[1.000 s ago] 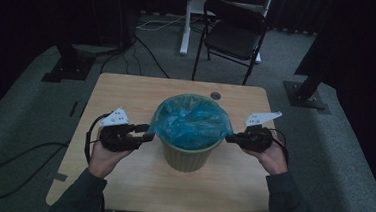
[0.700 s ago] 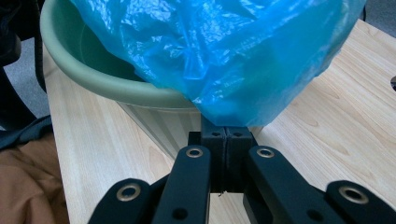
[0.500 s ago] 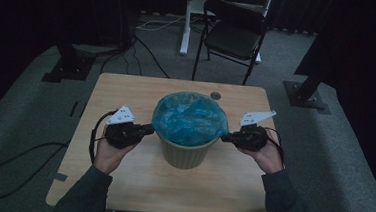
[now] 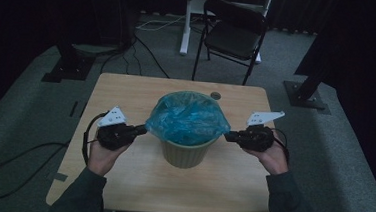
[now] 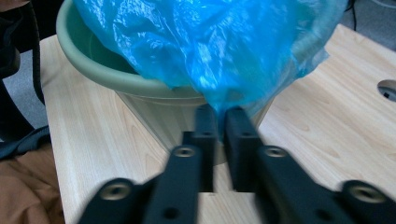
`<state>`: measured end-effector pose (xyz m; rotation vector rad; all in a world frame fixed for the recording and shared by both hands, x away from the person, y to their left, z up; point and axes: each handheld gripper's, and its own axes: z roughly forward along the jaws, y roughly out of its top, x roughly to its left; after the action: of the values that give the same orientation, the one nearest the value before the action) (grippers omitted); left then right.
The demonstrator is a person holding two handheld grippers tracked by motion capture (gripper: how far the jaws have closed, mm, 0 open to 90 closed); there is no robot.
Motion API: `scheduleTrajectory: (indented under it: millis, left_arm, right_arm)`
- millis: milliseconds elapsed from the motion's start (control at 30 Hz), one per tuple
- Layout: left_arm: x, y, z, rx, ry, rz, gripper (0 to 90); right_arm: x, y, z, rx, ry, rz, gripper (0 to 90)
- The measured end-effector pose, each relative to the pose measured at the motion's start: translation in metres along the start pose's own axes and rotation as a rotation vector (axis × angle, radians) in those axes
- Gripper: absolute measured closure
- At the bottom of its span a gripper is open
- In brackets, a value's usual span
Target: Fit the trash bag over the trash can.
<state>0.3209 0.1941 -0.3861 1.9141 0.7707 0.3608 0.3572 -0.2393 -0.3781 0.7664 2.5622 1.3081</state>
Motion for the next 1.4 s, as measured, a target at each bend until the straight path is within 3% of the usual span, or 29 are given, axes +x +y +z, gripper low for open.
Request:
scheduleTrajectory:
  millis: [100,133,333,567,800,1000,1200,1267,1400]
  left_arm:
    - [0.0,0.001,-0.003,-0.01,-0.014,0.007,74.5]
    - [0.001,0.003,-0.006,-0.017,-0.035,0.011,71.1]
    - [0.001,0.01,-0.009,-0.039,-0.074,0.025,56.5]
    - [0.005,0.012,-0.011,-0.048,-0.088,0.006,51.3]
    - [0.006,0.021,-0.007,-0.057,-0.095,-0.003,48.0]
    - [0.004,0.031,0.001,-0.064,-0.105,0.003,47.7]
    - [0.005,0.032,0.009,-0.043,-0.101,-0.016,50.0]
    - [0.005,0.032,0.01,-0.038,-0.102,-0.018,55.5]
    - [0.002,0.03,0.011,-0.018,-0.098,-0.006,71.1]
  right_arm:
    - [0.0,0.001,-0.004,-0.02,-0.006,-0.001,63.8]
    - [-0.001,0.002,-0.006,-0.028,-0.009,-0.002,61.0]
    - [-0.002,0.005,-0.014,-0.073,0.003,0.006,55.2]
    - [-0.006,0.006,-0.024,-0.088,0.01,0.016,50.7]
    - [-0.014,0.012,-0.029,-0.131,-0.002,0.07,47.6]
    - [-0.018,0.026,-0.028,-0.179,0.007,0.112,47.7]
    - [-0.021,0.034,-0.015,-0.142,0.022,0.127,48.2]
    - [-0.022,0.033,-0.011,-0.13,0.04,0.135,52.9]
    - [-0.021,0.031,-0.006,-0.101,0.066,0.131,73.7]
